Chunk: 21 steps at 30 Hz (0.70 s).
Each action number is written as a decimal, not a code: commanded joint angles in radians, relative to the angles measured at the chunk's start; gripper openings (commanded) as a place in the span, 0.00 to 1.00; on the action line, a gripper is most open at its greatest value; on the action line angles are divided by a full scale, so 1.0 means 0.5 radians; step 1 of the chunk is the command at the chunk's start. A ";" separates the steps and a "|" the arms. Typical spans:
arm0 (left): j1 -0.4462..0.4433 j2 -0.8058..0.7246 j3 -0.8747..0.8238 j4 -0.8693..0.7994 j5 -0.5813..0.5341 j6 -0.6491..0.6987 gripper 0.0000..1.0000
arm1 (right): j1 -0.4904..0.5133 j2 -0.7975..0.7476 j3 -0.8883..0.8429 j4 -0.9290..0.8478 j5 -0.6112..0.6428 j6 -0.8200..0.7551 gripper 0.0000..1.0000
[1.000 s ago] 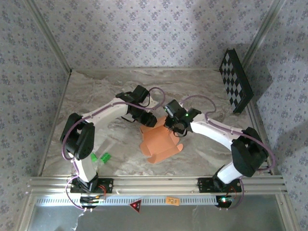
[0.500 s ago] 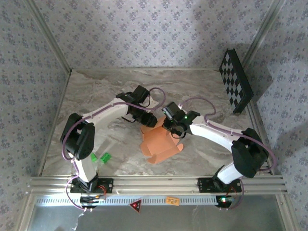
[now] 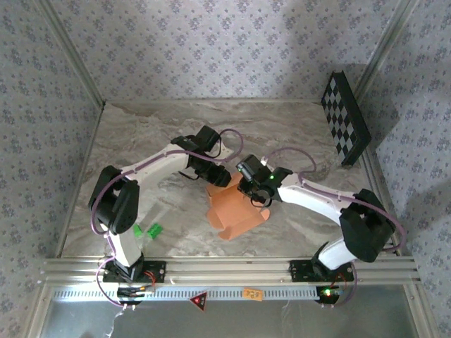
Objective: Fold the paper box
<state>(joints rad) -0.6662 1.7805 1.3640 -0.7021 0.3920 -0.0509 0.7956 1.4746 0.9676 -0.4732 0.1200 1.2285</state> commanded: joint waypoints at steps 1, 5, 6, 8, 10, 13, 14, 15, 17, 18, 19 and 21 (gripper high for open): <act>-0.022 0.025 -0.068 -0.059 -0.065 0.003 0.39 | -0.005 -0.123 0.082 -0.174 0.078 -0.115 0.45; -0.022 0.027 -0.069 -0.053 -0.069 0.007 0.39 | -0.056 -0.207 0.099 -0.159 -0.012 -0.370 0.49; -0.021 0.028 -0.068 -0.055 -0.072 0.009 0.39 | -0.065 -0.230 0.097 -0.132 -0.054 -0.473 0.49; -0.019 0.031 -0.068 -0.056 -0.074 0.016 0.39 | -0.100 -0.292 0.087 -0.070 -0.123 -0.729 0.49; -0.021 0.031 -0.068 -0.059 -0.072 0.017 0.39 | -0.146 -0.370 0.045 0.036 -0.229 -1.045 0.50; -0.021 0.031 -0.068 -0.056 -0.072 0.021 0.39 | -0.219 -0.487 -0.089 0.216 -0.372 -1.579 0.64; -0.020 0.033 -0.068 -0.056 -0.072 0.022 0.39 | -0.267 -0.513 -0.150 0.289 -0.444 -1.761 0.64; -0.022 0.033 -0.068 -0.058 -0.070 0.021 0.39 | -0.314 -0.528 -0.209 0.361 -0.517 -1.909 0.62; -0.022 0.033 -0.068 -0.057 -0.070 0.021 0.39 | -0.450 -0.543 -0.357 0.554 -0.732 -2.173 0.62; -0.020 0.032 -0.066 -0.059 -0.065 0.022 0.39 | -0.495 -0.545 -0.424 0.633 -0.837 -2.278 0.63; -0.021 0.032 -0.065 -0.063 -0.060 0.027 0.39 | -0.549 -0.544 -0.500 0.719 -0.945 -2.384 0.63; -0.020 0.035 -0.056 -0.067 -0.051 0.034 0.39 | -0.649 -0.544 -0.616 0.850 -1.166 -2.553 0.62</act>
<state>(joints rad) -0.6682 1.7805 1.3582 -0.6949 0.3893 -0.0498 0.5167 1.2007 0.7254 -0.1829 -0.2543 0.2150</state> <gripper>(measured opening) 0.387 0.622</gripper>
